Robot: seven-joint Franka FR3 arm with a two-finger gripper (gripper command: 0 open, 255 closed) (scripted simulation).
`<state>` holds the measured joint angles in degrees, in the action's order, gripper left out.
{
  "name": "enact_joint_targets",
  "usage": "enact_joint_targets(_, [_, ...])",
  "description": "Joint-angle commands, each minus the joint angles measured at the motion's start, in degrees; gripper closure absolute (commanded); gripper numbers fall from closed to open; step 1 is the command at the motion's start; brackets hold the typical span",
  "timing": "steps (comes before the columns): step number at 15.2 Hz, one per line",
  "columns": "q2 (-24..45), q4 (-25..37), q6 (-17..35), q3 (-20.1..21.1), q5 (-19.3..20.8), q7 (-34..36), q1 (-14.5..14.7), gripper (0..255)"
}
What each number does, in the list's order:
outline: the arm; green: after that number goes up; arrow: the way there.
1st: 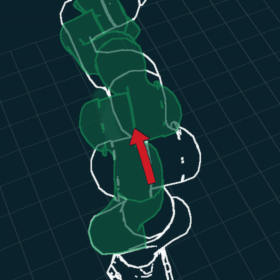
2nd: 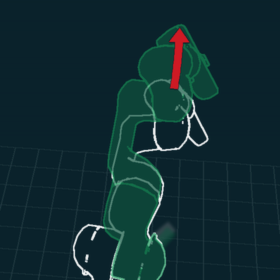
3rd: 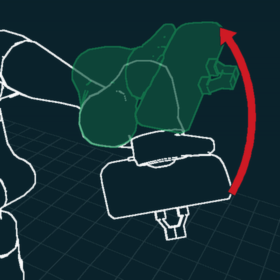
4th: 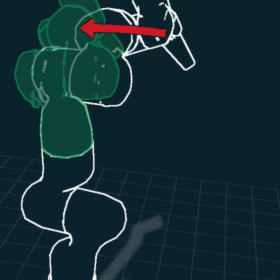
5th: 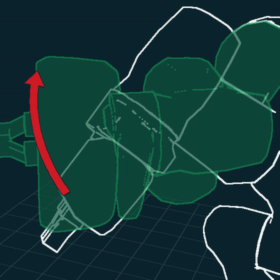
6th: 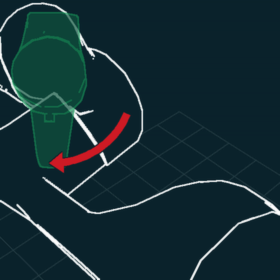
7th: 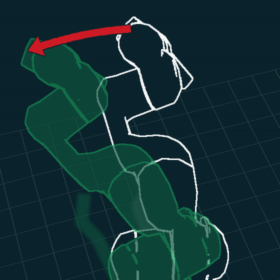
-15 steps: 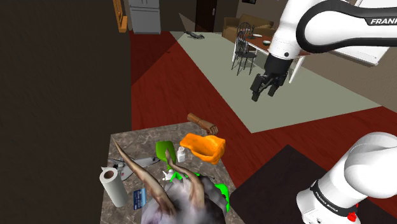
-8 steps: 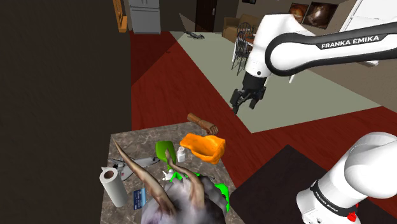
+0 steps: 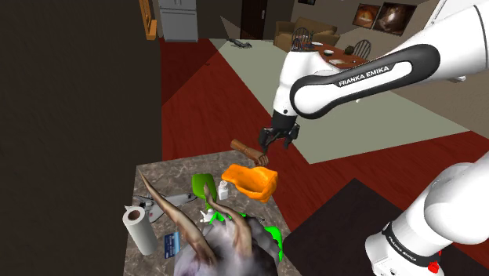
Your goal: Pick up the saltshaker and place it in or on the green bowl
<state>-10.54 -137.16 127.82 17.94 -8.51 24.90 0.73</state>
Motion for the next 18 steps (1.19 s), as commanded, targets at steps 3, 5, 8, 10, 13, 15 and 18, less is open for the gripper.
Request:
enact_joint_targets(3, [9.54,3.83,5.34,1.68,2.11,4.44,0.24,0])
enact_joint_targets(5, [14.26,6.01,7.61,2.03,3.55,6.66,0.60,0])
enact_joint_targets(8, [21.36,9.83,10.46,2.01,5.95,9.96,1.57,0])
enact_joint_targets(10, [26.06,12.75,11.97,1.60,7.47,12.01,2.55,0])
enact_joint_targets(13, [33.02,17.67,13.68,0.67,9.40,14.69,4.29,0])
enact_joint_targets(15, [37.60,21.34,14.44,-0.06,10.37,16.19,5.56,0])
enact_joint_targets(18, [44.44,27.42,15.05,-1.17,11.36,18.00,7.49,0])
